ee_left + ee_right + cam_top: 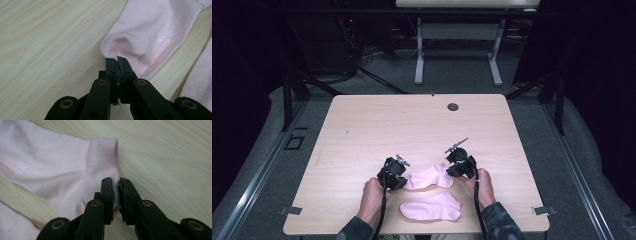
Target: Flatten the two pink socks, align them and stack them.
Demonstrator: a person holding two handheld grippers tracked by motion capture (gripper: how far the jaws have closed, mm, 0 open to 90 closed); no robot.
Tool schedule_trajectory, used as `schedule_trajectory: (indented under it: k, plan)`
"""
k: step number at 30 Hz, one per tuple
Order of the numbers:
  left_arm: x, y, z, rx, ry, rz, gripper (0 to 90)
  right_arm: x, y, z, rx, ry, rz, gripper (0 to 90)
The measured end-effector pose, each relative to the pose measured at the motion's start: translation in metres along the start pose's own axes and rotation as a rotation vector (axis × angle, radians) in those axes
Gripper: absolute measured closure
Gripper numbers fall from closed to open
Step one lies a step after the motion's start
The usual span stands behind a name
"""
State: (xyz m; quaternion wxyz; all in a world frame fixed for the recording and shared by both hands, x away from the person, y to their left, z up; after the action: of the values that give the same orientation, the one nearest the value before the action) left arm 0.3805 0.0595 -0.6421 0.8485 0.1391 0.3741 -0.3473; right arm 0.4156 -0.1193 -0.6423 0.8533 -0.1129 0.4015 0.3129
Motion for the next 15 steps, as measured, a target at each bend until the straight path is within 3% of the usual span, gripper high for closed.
schedule_trajectory:
  k: [4, 5, 7, 9, 10, 12, 15]
  plan:
    - [-0.011, -0.001, 0.005, -0.024, -0.022, -0.023, 88.7, -0.014, 0.002, 0.005, -0.013, -0.019, -0.008, 81.9]
    - [-0.016, -0.002, 0.007, -0.026, -0.028, -0.033, 88.6, -0.025, 0.003, 0.009, -0.02, -0.046, -0.011, 81.9]
    - [-0.027, -0.005, 0.012, -0.044, -0.051, -0.066, 88.7, -0.031, 0.005, 0.011, -0.008, -0.069, -0.011, 81.8]
    - [-0.039, -0.008, 0.015, -0.045, -0.058, -0.088, 88.6, -0.054, 0.011, 0.015, -0.029, -0.087, -0.008, 81.6]
    - [-0.045, -0.009, 0.016, -0.056, -0.065, -0.098, 88.6, -0.054, 0.011, 0.015, -0.029, -0.087, -0.008, 81.6]
    - [-0.054, -0.012, 0.014, -0.065, -0.062, -0.123, 88.6, -0.069, 0.021, 0.016, 0.006, -0.13, 0.026, 81.6]
    - [-0.065, -0.022, 0.009, -0.086, -0.068, -0.179, 88.6, -0.085, 0.029, 0.011, -0.005, -0.131, 0.016, 81.7]
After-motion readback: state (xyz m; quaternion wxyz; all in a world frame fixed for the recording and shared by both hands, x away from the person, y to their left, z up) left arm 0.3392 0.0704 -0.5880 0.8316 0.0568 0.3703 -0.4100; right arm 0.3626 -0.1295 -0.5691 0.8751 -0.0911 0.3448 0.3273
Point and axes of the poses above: each handheld gripper's, and its own axes: x roughly forward along the jaws, z roughly out of its top, y roughly to its left, the point moved 10 cm from there along x, roughly forward along the jaws, and after that the axes turned 15 degrees about -y, right-handed, at the moved point
